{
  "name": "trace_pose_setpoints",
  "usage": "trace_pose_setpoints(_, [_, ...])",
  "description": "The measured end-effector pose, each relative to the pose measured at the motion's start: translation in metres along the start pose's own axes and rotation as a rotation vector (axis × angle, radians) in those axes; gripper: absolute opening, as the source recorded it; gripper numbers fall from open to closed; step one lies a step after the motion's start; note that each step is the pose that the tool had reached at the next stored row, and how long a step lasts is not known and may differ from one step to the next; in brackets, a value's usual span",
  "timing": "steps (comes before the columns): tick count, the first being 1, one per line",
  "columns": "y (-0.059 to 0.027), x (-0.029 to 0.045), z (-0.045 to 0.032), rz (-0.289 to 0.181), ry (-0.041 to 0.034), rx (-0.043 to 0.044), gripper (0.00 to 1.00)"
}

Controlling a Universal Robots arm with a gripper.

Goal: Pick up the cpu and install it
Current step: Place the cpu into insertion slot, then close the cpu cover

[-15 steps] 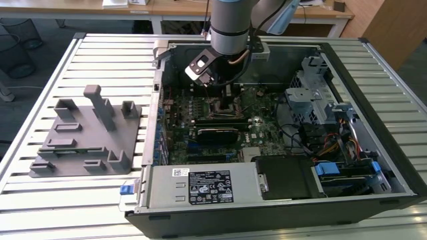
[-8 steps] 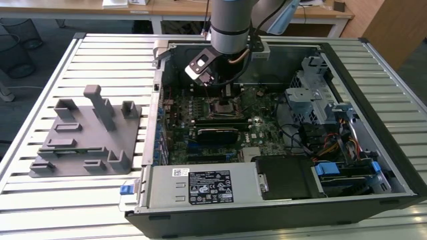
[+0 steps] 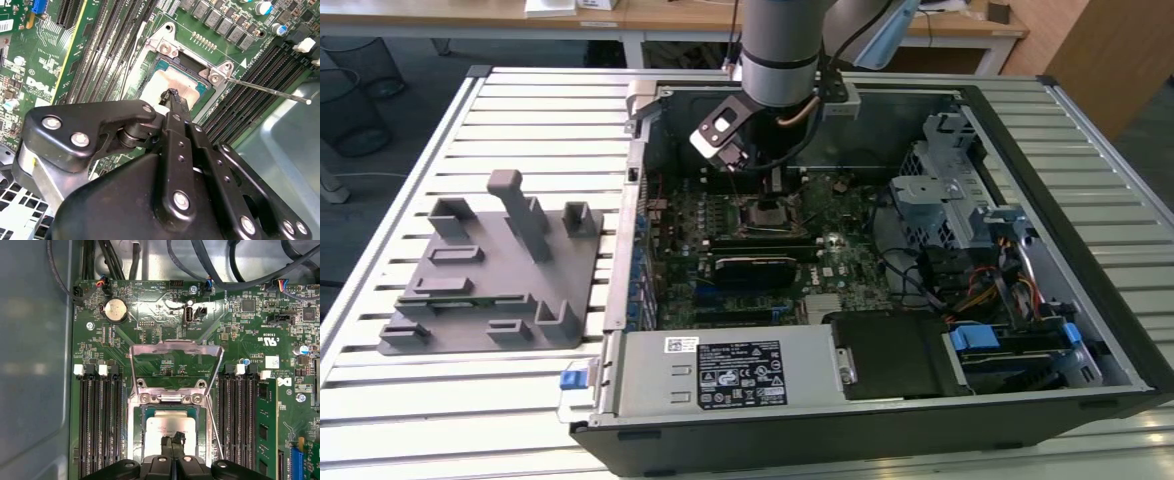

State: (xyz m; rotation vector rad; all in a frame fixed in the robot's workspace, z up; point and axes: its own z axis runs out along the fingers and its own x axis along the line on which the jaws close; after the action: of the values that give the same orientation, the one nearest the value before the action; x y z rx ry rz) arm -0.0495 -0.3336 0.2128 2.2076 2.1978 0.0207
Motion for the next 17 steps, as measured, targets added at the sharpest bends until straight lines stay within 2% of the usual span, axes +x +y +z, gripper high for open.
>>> trace_pose_setpoints(17, [0.0001,0.0,-0.0021,0.0,0.0,0.0,0.11])
